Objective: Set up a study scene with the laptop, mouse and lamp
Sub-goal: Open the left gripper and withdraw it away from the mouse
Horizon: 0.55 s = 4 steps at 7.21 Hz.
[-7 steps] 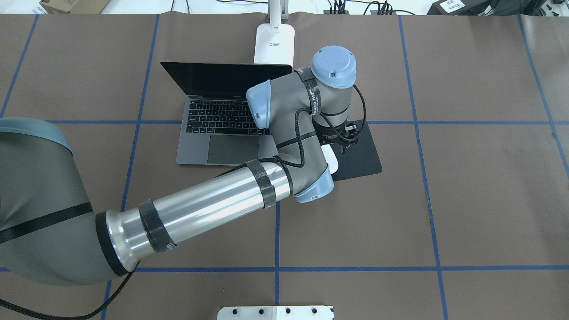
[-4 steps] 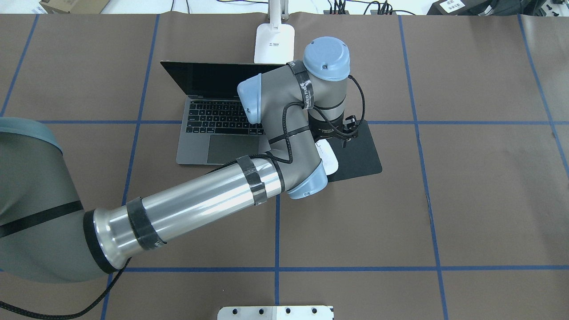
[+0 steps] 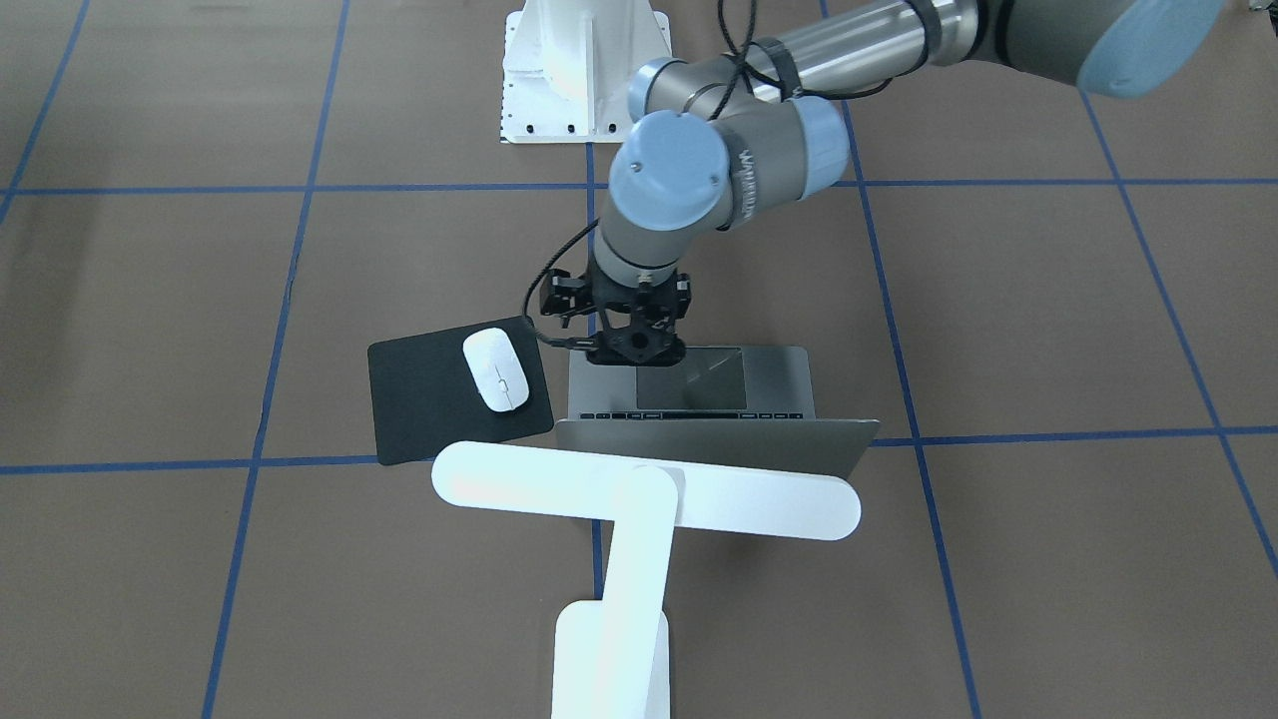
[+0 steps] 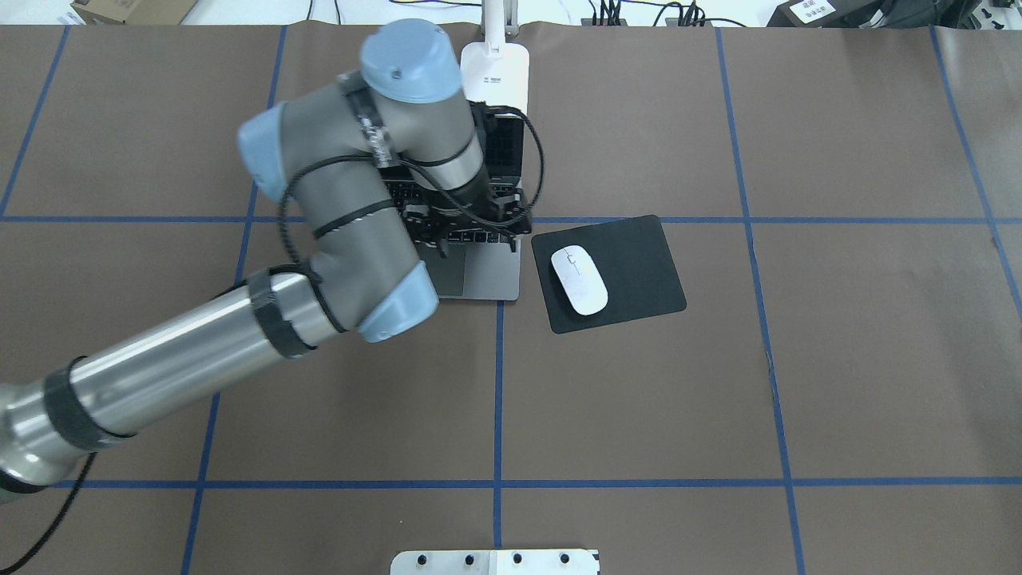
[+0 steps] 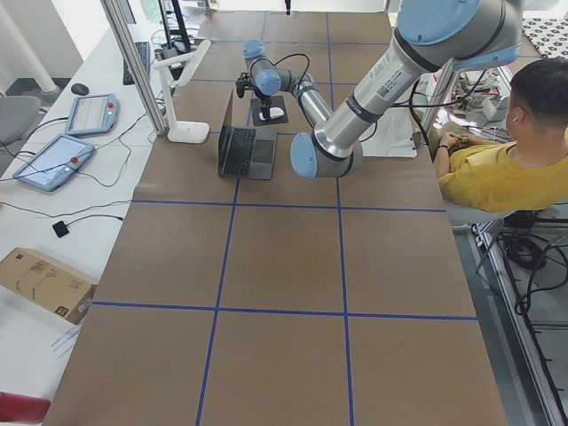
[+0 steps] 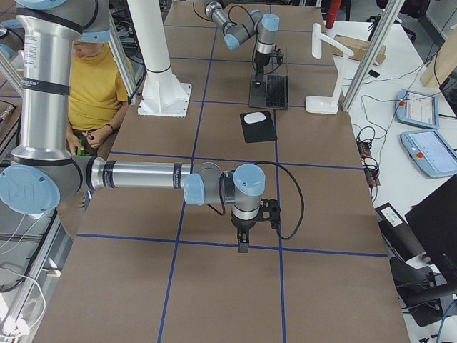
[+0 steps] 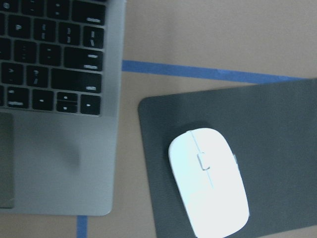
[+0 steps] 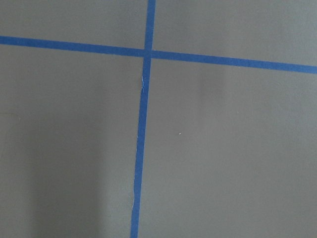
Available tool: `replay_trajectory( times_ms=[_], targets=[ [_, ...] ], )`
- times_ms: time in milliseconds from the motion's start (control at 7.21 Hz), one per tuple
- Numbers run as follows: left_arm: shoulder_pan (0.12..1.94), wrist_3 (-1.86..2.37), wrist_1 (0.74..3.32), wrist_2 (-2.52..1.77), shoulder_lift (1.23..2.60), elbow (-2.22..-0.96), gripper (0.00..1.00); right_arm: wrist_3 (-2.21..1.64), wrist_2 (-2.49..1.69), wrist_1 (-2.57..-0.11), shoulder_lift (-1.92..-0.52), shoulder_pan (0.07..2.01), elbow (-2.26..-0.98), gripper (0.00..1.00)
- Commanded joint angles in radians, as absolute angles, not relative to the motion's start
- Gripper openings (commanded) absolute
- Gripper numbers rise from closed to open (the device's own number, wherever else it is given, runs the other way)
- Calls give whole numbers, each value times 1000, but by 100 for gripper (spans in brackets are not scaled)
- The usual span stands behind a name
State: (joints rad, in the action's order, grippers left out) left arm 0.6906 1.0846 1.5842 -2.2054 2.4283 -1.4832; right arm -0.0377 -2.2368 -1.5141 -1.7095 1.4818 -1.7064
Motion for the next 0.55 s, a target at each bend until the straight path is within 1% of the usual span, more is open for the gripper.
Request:
replay_trajectory(
  times_ms=[0, 139, 277, 416],
  targets=[
    [815, 790, 1351, -2220, 2193, -1821, 100, -38, -2238, -1514, -1715, 1482, -1707, 100],
    [895, 641, 1268, -2220, 2124, -1903, 100, -38, -2238, -1514, -1715, 1480, -1706, 100],
    [981, 488, 1243, -2221, 2036, -1936, 100, -41, -2240, -1514, -1712, 1480, -1706, 100],
    [1096, 293, 1244, -2241, 1935, -1937, 100, -40, -2241, -1514, -1712, 1480, -1706, 100]
  ],
)
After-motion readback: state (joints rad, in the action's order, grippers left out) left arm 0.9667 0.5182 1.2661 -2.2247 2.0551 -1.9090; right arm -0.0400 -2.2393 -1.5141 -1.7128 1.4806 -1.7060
